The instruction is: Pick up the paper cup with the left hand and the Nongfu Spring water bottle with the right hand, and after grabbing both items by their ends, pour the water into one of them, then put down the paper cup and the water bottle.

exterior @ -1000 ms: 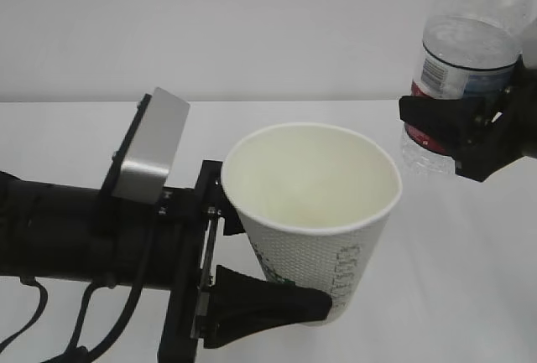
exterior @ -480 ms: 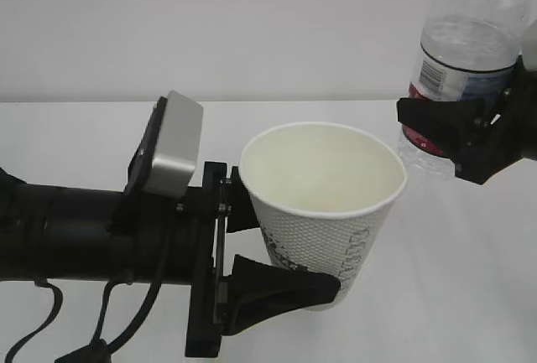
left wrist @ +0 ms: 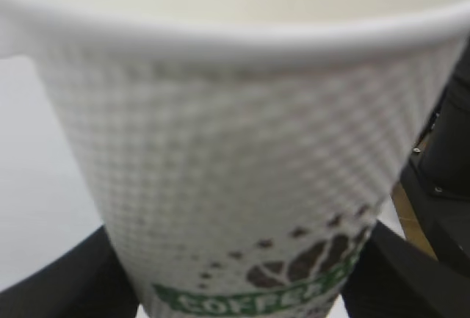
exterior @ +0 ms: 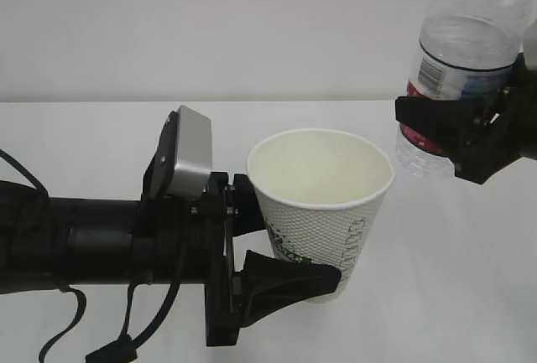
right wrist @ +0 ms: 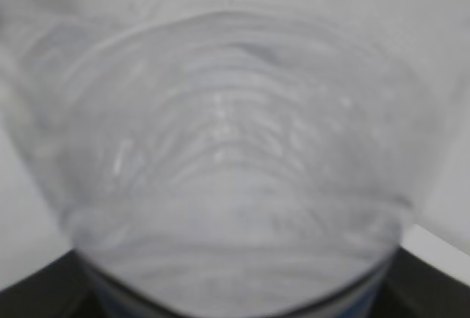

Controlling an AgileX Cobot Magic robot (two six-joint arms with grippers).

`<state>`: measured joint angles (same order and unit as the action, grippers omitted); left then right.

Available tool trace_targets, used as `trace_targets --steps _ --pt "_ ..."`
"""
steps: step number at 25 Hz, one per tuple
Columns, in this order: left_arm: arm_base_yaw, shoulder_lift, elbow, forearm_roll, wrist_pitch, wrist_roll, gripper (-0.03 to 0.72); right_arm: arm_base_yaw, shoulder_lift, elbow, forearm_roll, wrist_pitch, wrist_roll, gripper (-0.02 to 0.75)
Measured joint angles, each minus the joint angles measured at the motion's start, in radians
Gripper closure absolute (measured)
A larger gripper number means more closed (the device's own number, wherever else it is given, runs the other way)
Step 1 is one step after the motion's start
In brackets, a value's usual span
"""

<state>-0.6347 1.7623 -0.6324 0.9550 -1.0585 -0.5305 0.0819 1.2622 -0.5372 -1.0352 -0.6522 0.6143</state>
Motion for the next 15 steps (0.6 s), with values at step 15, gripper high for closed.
trace_targets --steps 15 --pt "0.0 0.001 -0.011 -0.017 -0.014 0.03 0.151 0.037 -0.001 -0.03 -0.041 -0.003 0.0 0.253"
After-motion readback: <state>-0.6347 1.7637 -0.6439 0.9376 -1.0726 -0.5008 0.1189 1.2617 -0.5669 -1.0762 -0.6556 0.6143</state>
